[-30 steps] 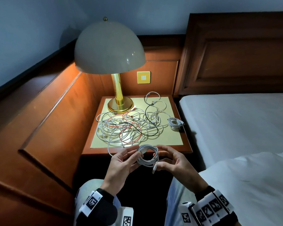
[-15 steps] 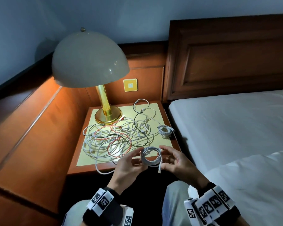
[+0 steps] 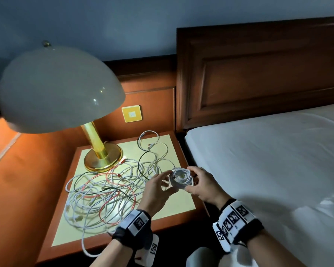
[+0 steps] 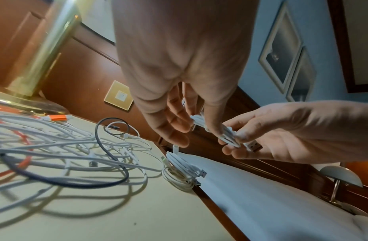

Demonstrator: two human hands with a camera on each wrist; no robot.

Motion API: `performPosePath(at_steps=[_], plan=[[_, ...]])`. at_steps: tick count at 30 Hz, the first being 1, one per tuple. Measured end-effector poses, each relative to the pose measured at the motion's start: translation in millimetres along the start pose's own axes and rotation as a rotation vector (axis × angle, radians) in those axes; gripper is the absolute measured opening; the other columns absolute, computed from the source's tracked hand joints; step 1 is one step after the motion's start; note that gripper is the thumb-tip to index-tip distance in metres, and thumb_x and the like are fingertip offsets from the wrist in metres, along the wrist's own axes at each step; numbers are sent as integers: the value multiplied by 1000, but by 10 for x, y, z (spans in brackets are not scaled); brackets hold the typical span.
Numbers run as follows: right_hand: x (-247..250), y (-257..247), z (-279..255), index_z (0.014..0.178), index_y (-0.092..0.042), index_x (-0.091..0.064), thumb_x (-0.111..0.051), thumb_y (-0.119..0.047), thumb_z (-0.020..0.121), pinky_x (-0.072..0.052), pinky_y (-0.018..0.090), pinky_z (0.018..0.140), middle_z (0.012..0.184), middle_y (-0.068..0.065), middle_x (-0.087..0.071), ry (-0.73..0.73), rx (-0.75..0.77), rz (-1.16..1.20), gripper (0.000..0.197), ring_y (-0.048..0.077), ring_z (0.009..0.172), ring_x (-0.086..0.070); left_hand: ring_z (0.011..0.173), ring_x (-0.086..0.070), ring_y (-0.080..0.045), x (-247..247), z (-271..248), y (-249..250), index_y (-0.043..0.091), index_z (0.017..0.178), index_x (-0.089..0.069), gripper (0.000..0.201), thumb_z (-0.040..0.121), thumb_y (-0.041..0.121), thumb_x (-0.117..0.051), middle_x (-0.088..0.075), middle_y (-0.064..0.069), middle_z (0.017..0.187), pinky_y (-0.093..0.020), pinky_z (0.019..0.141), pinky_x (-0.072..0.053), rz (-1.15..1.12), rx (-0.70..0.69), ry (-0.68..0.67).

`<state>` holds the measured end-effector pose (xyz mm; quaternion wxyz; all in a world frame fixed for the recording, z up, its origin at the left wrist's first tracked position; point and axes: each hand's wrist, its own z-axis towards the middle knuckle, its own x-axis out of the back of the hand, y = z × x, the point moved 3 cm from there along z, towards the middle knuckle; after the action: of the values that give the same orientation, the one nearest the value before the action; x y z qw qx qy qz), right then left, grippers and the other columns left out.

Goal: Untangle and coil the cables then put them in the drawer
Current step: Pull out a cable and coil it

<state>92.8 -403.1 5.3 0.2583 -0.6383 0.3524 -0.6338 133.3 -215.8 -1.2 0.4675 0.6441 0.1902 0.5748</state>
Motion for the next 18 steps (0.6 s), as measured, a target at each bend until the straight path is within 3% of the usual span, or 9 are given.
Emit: performPosePath(at_steps=[3, 11, 18], plan=[[2, 121, 278, 143, -13, -49, -79, -18, 79, -43, 17, 93, 131, 4, -56, 20, -30, -6, 71, 16, 115, -57, 87, -59, -8, -91, 285, -76, 24, 135, -61, 61, 79, 26, -85, -63, 6, 111, -4, 69, -40, 75, -19, 6], [-142, 306, 691, 142, -10, -51, -74, -14, 81, -45, 22, 99, 134, 7, -57, 28, -63, -42, 66, 21, 118, -58, 84, -58, -6, -205, 678, -405, 22, 135, -62, 60, 80, 24, -84, -63, 4, 111, -2, 66, -40, 121, 22, -16], [-240, 409, 788, 139, -8, -55, -70, -10, 83, -42, 18, 93, 128, 9, -57, 36, -69, -83, 58, 22, 113, -58, 89, -59, -8, -241, 737, -570, 24, 139, -58, 59, 84, 25, -81, -61, 4, 116, -3, 65, -41, 120, 80, -74]])
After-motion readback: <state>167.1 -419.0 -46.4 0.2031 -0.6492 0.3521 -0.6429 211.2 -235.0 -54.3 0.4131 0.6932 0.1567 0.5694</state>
